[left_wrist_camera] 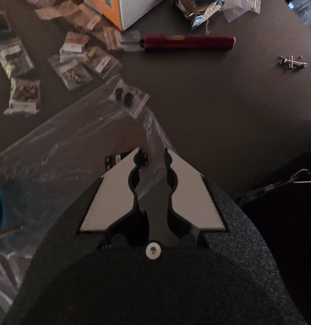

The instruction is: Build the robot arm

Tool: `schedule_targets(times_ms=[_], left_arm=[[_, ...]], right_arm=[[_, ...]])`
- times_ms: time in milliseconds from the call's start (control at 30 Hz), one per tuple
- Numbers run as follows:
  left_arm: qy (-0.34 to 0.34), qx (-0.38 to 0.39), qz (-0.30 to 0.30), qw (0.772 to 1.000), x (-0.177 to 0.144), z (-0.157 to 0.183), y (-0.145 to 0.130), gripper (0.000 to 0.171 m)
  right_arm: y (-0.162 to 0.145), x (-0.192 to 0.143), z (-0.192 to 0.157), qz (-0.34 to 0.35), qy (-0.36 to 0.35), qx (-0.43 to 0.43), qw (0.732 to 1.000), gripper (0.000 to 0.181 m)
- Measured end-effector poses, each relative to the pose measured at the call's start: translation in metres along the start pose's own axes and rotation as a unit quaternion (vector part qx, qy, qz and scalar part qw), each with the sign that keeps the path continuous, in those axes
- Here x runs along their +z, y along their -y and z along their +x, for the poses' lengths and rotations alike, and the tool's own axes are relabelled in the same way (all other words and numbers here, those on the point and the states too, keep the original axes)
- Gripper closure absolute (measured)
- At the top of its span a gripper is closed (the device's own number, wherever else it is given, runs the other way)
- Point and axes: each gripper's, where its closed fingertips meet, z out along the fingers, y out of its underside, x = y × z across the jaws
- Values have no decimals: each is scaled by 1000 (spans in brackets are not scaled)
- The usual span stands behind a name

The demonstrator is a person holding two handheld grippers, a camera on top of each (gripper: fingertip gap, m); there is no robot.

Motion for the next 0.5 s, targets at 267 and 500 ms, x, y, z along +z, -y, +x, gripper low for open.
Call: schedule_targets(times_ms=[267,500], left_arm=[[4,8,-50,999,48,2,34,146],[30,-11,-70,997,70,-13,40,147]], right_arm=[[-9,-20,74,83,-57,96,990,148],[-22,-16,82,72,-76,80,991,148]])
